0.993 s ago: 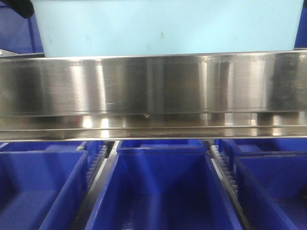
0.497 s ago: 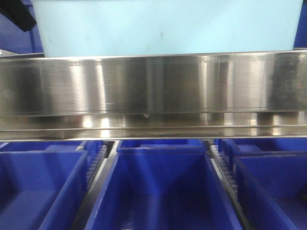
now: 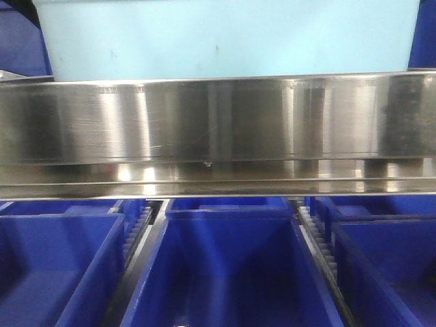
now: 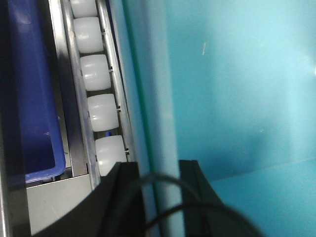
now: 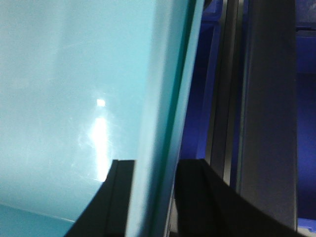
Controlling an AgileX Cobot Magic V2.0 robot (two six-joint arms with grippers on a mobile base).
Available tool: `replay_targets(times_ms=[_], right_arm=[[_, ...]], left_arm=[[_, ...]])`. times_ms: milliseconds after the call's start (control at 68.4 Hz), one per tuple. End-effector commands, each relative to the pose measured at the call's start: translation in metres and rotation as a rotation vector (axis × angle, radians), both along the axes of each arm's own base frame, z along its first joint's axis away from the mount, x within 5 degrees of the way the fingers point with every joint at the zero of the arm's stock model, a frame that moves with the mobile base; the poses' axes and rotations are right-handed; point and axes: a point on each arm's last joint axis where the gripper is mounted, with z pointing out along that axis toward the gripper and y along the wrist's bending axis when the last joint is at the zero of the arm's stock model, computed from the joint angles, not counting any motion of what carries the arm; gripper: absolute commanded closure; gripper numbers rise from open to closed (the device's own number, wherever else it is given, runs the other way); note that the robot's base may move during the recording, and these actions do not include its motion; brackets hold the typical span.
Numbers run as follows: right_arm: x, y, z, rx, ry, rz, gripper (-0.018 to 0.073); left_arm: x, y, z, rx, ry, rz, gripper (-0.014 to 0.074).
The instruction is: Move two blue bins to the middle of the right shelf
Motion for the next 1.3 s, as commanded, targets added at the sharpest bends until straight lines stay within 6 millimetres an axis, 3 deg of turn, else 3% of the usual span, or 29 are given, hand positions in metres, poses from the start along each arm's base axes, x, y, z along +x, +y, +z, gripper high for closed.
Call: replay_targets(times_ms=[0, 161, 438, 614, 1286], right_arm=[[-0.003, -0.003, 0.006, -0.015, -0.013, -0.012, 0.0715], [-0.008, -0.005, 0.037, 0.018, -0.116, -0.014, 0.0715], [-0.025, -0.01, 0.116, 0.096, -0.362, -0.016, 0.0715], [-0.036, -0.014, 0.147, 0.127, -0.459, -0.017, 0.0715], [-0.037, -0.014, 0.149, 0.129, -0.464, -0.016, 0.0715]], left_arm=[[-0.002, -0.001, 0.01, -0.041, -0.023, -0.006, 0.0707], [-0.008, 0.002, 0.038, -0.084, -0.107, -0.006, 0.0707], [-0.035, 0.015, 0.115, -0.203, -0.352, -0.006, 0.0707], [-0.051, 0.023, 0.151, -0.263, -0.474, -0.006, 0.0707], [-0.054, 0.026, 0.157, -0.271, -0.509, -0.001, 0.0707]])
